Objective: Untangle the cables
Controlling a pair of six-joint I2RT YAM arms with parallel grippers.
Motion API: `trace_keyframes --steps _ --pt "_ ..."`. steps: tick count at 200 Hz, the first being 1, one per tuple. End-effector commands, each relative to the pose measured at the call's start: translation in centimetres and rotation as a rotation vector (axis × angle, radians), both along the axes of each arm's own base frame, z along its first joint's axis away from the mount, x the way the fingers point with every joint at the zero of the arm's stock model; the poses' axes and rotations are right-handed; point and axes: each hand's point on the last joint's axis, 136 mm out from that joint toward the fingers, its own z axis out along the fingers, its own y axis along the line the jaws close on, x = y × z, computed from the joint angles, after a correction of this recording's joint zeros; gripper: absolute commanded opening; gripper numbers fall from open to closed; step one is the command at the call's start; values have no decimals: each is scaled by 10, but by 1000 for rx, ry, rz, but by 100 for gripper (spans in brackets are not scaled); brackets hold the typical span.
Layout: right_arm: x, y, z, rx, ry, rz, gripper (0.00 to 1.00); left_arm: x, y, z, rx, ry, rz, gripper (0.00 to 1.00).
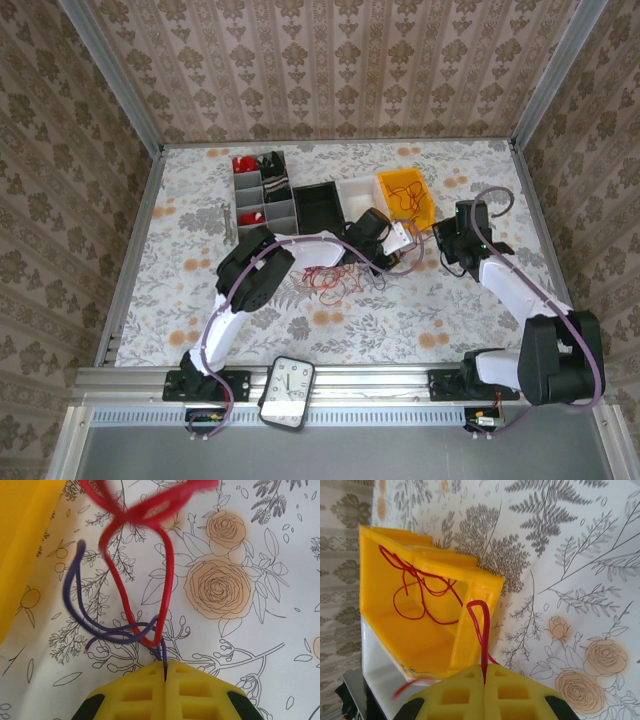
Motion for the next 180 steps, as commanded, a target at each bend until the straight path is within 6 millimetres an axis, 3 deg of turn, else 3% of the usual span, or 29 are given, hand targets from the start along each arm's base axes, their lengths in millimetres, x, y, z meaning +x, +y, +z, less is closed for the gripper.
trace_keyframes --steps 1,43,71,89,117,132,151,173,180 --pt "-15 -32 10 -84 13 -85 0 -5 38 -22 89 73 80 0" --pt "-43 -97 20 -166 32 -228 0 -2 82 -4 58 88 176 0" --pt "-47 -115 37 -222 4 -227 0 -12 104 -6 77 105 188 0" --pt "-28 -106 56 -244 -81 -120 0 -18 105 -3 71 104 175 0" --pt "7 -70 83 -263 -200 78 1 -17 96 11 37 86 161 0" --pt "24 -48 91 -289 -220 177 1 -12 89 27 -14 71 167 26" --pt "48 -23 99 -332 -233 268 1 -1 80 57 -115 60 195 48" --pt "77 -5 102 -394 -217 337 1 16 80 96 -250 54 266 62" --pt "88 -1 93 -412 -191 354 1 22 83 109 -298 52 300 64"
